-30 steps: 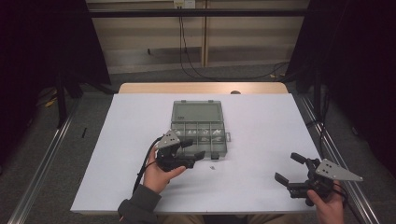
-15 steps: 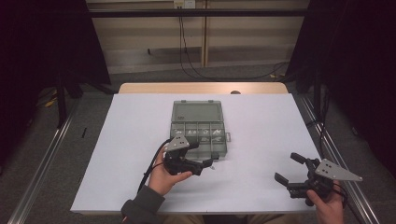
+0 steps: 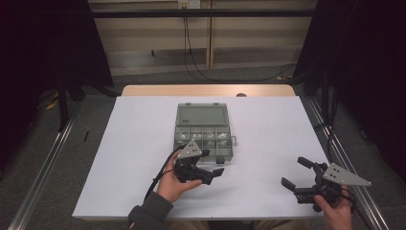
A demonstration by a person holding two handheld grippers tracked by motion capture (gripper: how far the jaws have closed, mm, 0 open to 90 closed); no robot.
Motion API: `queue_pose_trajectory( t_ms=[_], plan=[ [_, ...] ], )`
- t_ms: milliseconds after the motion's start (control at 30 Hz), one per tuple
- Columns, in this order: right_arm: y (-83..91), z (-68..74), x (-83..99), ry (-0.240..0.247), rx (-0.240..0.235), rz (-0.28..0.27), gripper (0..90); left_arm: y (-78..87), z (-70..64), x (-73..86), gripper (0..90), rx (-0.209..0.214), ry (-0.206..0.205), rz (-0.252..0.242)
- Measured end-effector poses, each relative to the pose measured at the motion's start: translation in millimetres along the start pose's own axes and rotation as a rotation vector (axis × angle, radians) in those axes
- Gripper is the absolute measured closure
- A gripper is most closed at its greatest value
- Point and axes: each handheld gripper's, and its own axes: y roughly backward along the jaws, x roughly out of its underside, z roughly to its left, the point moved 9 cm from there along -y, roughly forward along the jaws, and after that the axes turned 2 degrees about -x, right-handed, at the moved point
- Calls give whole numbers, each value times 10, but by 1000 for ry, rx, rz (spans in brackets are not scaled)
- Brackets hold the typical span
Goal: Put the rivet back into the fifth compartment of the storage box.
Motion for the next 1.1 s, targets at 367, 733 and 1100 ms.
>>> queue_pose_trajectory(
  t_ms=[367, 733, 1100],
  plan=[
    [-7, 5, 0, 2, -3, 0, 17, -116, -63, 120, 246, 11, -26, 78],
    [-15, 14, 4, 2, -5, 4, 17, -161, -36, 252, 555, -14, -35, 176],
    [-14, 11, 8, 2, -4, 5, 17, -203, 19, 320, 654, -38, -45, 221]
  ],
)
